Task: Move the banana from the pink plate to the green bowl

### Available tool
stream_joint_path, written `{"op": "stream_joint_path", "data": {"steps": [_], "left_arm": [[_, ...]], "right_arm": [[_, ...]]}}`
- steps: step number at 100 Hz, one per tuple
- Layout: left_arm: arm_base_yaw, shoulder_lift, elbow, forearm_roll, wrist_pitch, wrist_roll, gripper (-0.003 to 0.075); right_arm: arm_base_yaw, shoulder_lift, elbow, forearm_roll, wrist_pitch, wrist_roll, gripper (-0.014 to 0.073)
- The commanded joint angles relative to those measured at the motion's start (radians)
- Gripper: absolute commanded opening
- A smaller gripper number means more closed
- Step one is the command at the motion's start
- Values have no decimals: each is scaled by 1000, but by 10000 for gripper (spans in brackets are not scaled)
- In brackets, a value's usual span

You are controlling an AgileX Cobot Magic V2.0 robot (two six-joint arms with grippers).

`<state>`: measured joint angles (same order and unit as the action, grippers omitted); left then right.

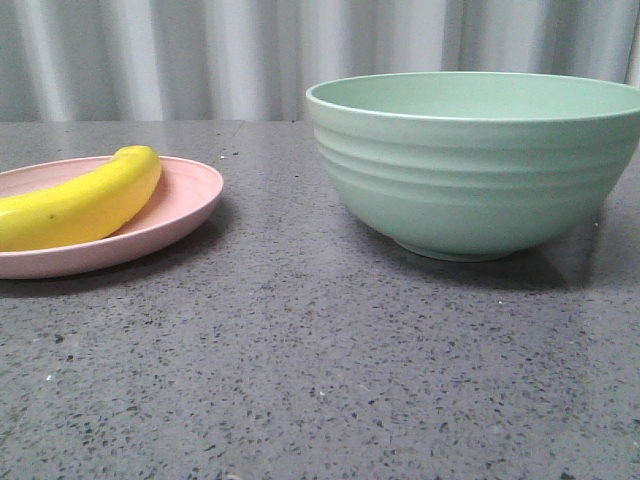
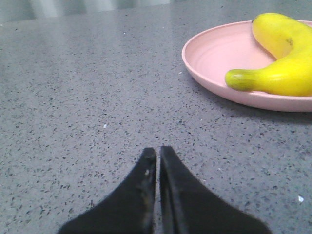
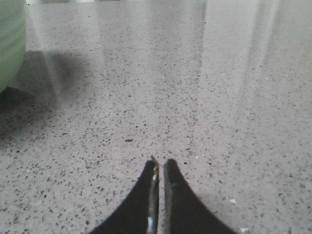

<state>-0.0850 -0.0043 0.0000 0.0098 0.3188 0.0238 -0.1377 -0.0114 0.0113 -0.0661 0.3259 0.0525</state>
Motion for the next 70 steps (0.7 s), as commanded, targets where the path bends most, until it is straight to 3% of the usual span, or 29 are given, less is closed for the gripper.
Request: {"op": "stream_joint_path", "data": {"steps": [1, 45, 70], "left_arm": [[0, -30, 12, 0, -66, -6, -20], [0, -30, 12, 0, -141, -6, -20], [0, -30, 12, -23, -156, -6, -20]], "right_arm": [[-7, -24, 20, 2, -19, -6, -71], [-7, -24, 20, 2, -21, -6, -71], [-7, -22, 20, 2, -93, -6, -71]]}}
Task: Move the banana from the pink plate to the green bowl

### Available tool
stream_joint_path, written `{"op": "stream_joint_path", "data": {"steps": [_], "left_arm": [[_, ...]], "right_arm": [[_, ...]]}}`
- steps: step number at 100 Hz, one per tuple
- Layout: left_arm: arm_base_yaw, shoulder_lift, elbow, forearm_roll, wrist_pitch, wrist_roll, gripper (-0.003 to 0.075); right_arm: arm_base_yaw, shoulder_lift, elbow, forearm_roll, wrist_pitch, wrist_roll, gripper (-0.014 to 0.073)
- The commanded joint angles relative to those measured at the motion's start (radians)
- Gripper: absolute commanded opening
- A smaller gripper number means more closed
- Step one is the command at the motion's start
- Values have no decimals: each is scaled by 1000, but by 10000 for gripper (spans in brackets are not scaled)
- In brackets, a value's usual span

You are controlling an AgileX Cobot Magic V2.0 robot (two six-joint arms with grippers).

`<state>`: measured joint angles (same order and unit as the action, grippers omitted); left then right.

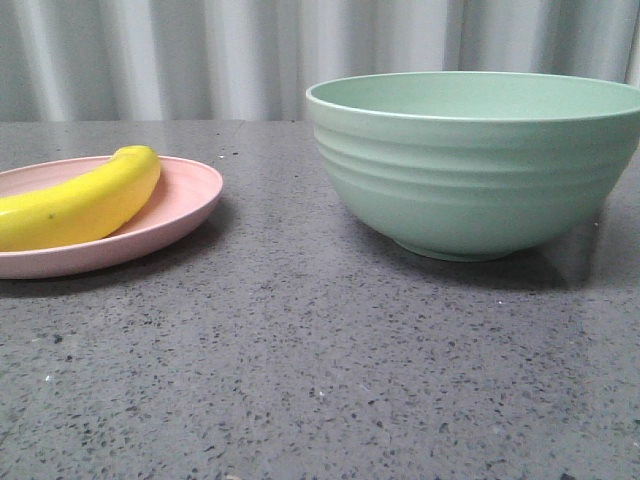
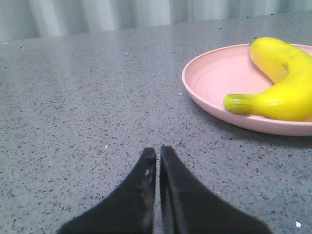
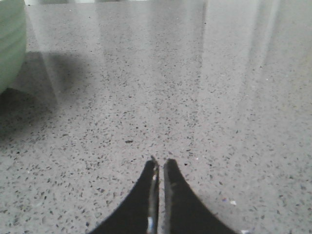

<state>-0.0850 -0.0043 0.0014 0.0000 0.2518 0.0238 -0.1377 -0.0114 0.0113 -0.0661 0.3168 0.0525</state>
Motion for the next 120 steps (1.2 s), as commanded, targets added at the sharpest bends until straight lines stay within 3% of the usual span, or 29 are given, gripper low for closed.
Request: {"op": "stream_joint_path", "data": {"steps": [1, 16, 44, 120], "left_arm": [[0, -30, 11, -13, -90, -6, -20], [0, -30, 11, -13, -124, -6, -20], [0, -30, 11, -13, -154, -8, -20], [0, -30, 11, -13, -163, -8, -20]], "right_arm": [[-7, -22, 20, 2, -88, -6, -71], [-7, -22, 20, 2, -192, -6, -71], [-7, -22, 20, 2, -260, -6, -71], [-7, -22, 20, 2, -260, -6, -71]]}}
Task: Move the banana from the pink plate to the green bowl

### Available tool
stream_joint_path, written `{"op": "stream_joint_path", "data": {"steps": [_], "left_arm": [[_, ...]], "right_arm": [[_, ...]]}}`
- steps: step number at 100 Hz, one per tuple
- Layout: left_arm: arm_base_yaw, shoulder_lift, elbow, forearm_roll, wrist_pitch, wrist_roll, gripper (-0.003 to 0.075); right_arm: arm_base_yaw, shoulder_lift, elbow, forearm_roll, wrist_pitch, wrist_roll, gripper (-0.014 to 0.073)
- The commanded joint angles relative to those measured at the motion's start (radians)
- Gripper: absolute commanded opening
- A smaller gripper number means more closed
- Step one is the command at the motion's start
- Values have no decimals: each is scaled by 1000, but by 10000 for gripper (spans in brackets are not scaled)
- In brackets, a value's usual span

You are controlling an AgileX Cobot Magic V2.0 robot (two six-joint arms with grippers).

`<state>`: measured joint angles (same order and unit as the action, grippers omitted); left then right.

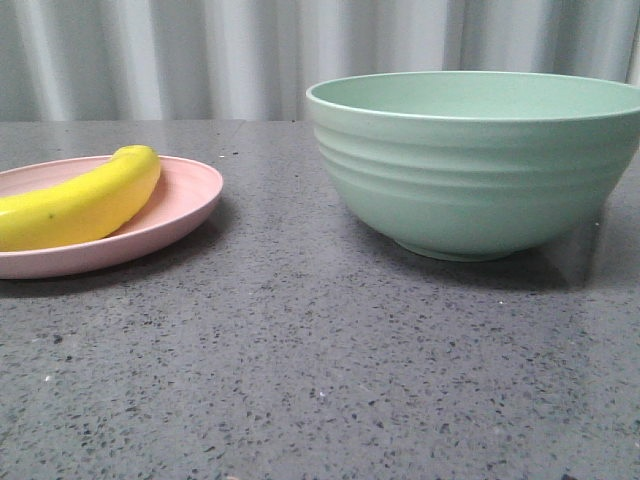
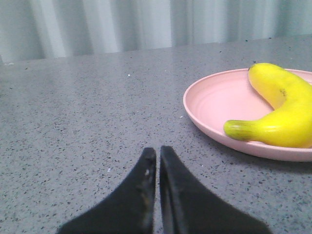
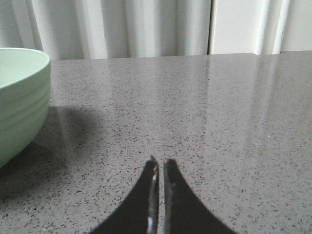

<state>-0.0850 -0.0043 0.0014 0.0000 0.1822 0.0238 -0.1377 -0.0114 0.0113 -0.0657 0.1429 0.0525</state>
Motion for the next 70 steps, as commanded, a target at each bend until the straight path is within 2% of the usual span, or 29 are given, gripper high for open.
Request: {"op": "stream_joint_path", "data": {"steps": [1, 18, 32, 45, 70], "left_arm": [[0, -30, 11, -13, -96, -8, -20], [0, -28, -14, -40, -135, -11, -20], [0, -2, -82, -66, -90, -13, -20], [0, 56, -167, -66, -55, -13, -20], [0, 202, -268, -66, -103, -13, -20]], "right_arm": [[-7, -22, 20, 1, -86, -6, -71], [-1, -22, -9, 25, -64, -6, -71], [25, 8, -71, 78, 5, -6, -71], [48, 95, -149, 76, 29, -6, -71], [48, 331, -374, 76, 154, -6, -71]]}}
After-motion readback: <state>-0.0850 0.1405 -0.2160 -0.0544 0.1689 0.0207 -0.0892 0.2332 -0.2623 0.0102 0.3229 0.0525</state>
